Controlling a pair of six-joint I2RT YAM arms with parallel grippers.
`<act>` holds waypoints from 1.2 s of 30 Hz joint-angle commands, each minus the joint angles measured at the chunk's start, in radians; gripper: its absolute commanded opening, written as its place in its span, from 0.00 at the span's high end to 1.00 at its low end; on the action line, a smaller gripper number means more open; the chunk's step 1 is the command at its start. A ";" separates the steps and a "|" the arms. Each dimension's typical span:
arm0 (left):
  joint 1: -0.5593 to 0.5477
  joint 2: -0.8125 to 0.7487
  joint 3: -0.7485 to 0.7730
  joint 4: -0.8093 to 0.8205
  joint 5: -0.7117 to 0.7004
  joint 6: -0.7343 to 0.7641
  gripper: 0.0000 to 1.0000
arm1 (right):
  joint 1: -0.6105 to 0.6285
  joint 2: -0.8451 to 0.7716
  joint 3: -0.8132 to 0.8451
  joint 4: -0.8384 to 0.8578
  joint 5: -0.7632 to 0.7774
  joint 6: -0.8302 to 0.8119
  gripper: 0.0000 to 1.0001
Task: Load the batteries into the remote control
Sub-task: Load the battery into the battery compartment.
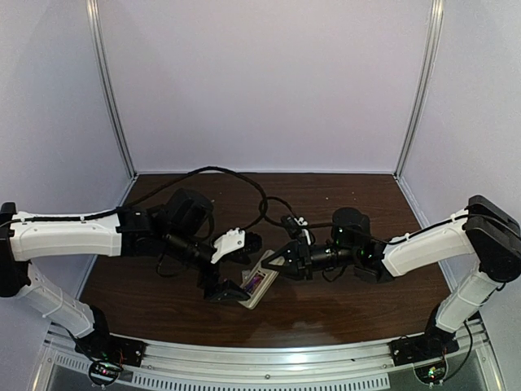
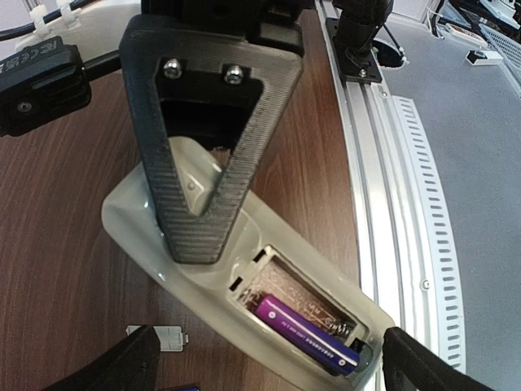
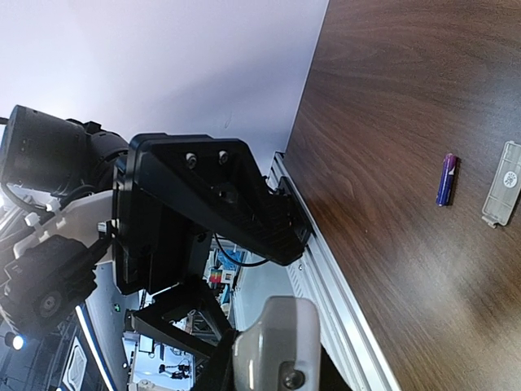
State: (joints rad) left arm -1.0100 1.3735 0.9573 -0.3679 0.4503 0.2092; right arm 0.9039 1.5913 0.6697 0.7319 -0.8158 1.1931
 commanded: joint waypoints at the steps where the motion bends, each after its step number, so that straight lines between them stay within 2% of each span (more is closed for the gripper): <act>1: 0.008 -0.032 -0.025 0.032 0.048 -0.027 0.03 | -0.002 0.000 0.000 0.098 -0.020 0.048 1.00; 4: 0.025 -0.043 -0.032 0.049 0.093 -0.044 0.03 | -0.002 0.013 -0.010 0.148 -0.025 0.077 1.00; 18: 0.100 -0.062 -0.050 0.108 0.197 -0.097 0.08 | -0.002 -0.003 0.000 0.110 -0.022 0.047 1.00; 36: 0.102 -0.025 -0.038 0.103 0.187 -0.093 0.16 | -0.002 -0.010 0.005 0.115 -0.029 0.047 1.00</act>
State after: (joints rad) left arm -0.9123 1.3357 0.9169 -0.2913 0.6331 0.1169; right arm 0.9035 1.5940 0.6685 0.8196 -0.8318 1.2484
